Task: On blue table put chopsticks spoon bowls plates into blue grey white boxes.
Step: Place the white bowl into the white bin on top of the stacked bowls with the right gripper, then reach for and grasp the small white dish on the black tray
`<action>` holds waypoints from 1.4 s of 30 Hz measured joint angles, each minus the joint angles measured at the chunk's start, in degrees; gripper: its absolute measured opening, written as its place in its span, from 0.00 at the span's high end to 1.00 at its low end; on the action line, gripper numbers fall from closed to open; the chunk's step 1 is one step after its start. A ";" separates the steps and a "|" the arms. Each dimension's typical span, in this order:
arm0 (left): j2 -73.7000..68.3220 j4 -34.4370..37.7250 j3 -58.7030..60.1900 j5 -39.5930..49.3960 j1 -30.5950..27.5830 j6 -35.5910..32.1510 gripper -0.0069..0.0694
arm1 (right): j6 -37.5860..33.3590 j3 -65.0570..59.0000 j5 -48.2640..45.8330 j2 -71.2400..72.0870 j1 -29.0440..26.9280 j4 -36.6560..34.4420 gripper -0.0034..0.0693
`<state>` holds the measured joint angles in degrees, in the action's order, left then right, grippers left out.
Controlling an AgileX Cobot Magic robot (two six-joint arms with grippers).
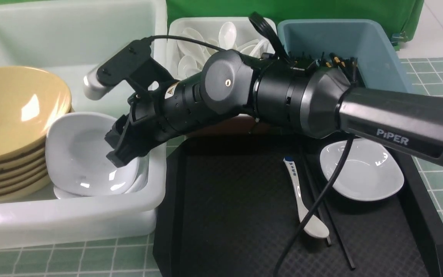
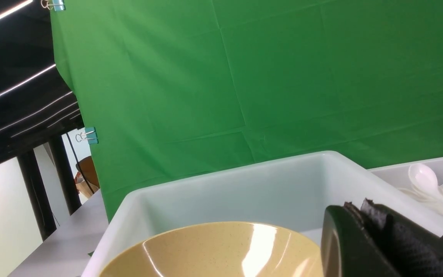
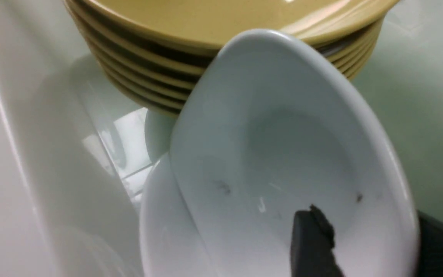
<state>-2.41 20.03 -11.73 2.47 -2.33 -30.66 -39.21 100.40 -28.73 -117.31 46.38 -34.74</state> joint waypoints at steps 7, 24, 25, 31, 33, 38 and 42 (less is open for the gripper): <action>0.00 0.00 0.00 0.00 0.00 0.00 0.91 | 9.63 0.00 -11.03 9.23 -2.16 14.13 0.29; -10.34 3.57 -11.66 22.10 0.00 9.93 0.91 | 24.38 -10.75 -28.96 21.72 -21.19 31.75 0.55; -14.51 2.82 -15.38 27.22 0.00 11.39 0.91 | 24.42 -12.85 -28.39 22.72 -21.17 31.77 0.57; -40.94 -3.20 -38.69 48.59 0.00 16.00 0.90 | 24.50 -30.25 -21.85 34.18 -21.11 31.38 0.62; -47.55 -4.93 -44.37 51.07 0.00 16.79 0.90 | 24.77 -36.03 -19.49 38.12 -21.17 31.38 0.62; -57.99 -7.44 -51.63 55.79 0.00 18.31 0.90 | 25.47 -45.73 -15.64 44.31 -21.22 31.38 0.62; -66.39 -9.65 -54.82 60.79 0.00 18.65 0.90 | 25.52 -53.25 -13.81 48.04 -21.29 31.38 0.62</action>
<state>-68.80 10.38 -66.55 63.26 -2.33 -12.01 -13.70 47.15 -42.54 -69.27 25.10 -3.35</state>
